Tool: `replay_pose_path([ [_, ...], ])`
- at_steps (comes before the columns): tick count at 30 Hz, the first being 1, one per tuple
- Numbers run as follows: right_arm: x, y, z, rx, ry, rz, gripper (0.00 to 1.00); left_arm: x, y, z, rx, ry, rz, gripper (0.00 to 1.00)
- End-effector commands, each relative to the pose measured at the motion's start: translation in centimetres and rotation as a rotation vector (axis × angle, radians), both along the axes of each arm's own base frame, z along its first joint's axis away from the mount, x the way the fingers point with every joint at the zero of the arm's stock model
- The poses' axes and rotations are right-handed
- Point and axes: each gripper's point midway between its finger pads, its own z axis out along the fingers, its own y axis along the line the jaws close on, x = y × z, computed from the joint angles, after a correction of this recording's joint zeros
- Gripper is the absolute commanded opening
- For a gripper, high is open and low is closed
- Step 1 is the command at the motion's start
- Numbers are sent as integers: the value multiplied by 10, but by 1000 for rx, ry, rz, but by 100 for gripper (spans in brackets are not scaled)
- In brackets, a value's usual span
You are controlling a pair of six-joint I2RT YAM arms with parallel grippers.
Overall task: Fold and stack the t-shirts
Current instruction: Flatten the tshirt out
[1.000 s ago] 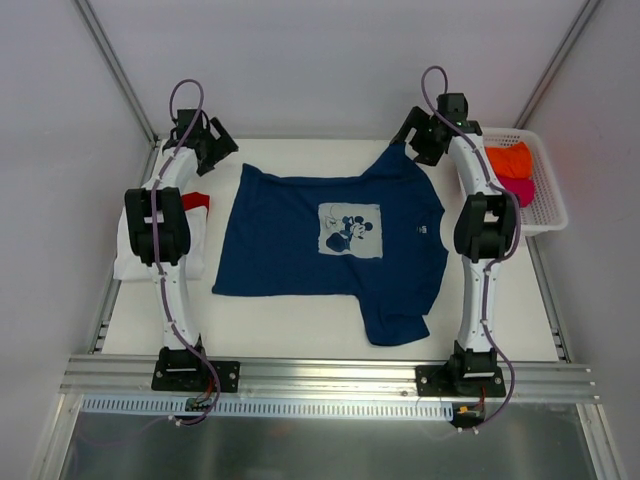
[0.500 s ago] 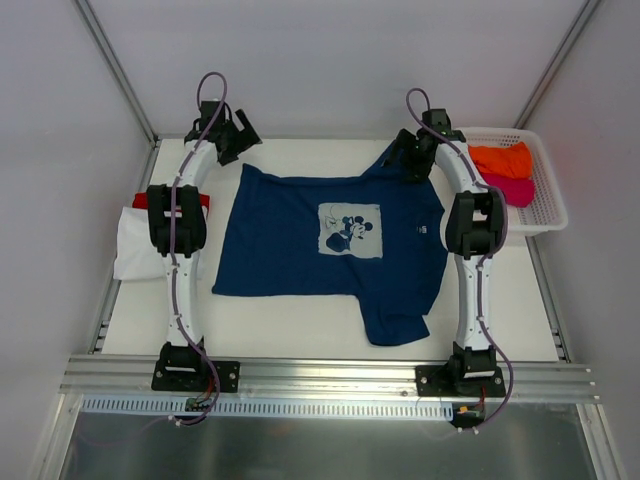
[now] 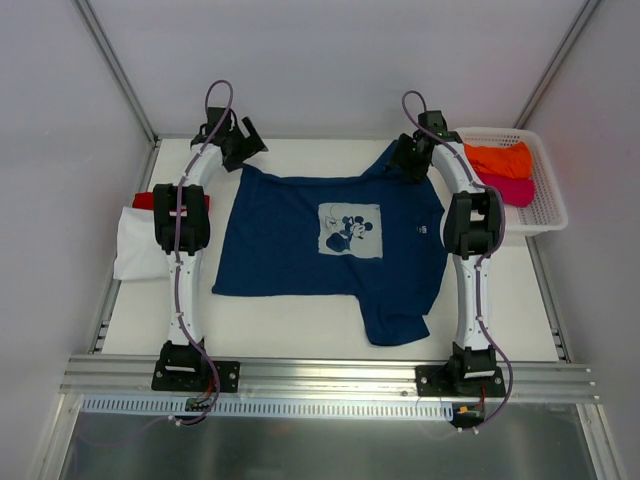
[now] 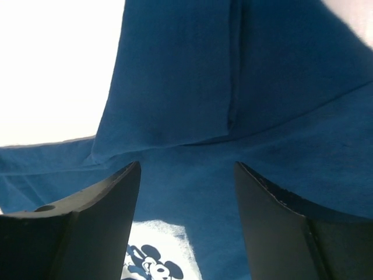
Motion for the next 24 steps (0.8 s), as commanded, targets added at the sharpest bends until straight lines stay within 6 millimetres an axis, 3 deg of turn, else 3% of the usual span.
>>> replay_pose_path([
  [1, 15, -6, 24, -42, -83, -12, 69, 7, 1, 18, 6, -47, -23, 93],
  [6, 16, -20, 21, -104, -88, -39, 72, 6, 3, 14, 12, -38, -14, 92],
  [13, 33, -33, 42, -90, -160, -97, 76, 4, 7, 8, 41, -25, -7, 89],
  [20, 32, -38, 51, -74, -172, -99, 78, -4, 14, -12, 94, 41, 22, 90],
  [24, 39, -61, 49, -145, -197, -169, 79, -9, 13, -22, 97, 78, 29, 90],
])
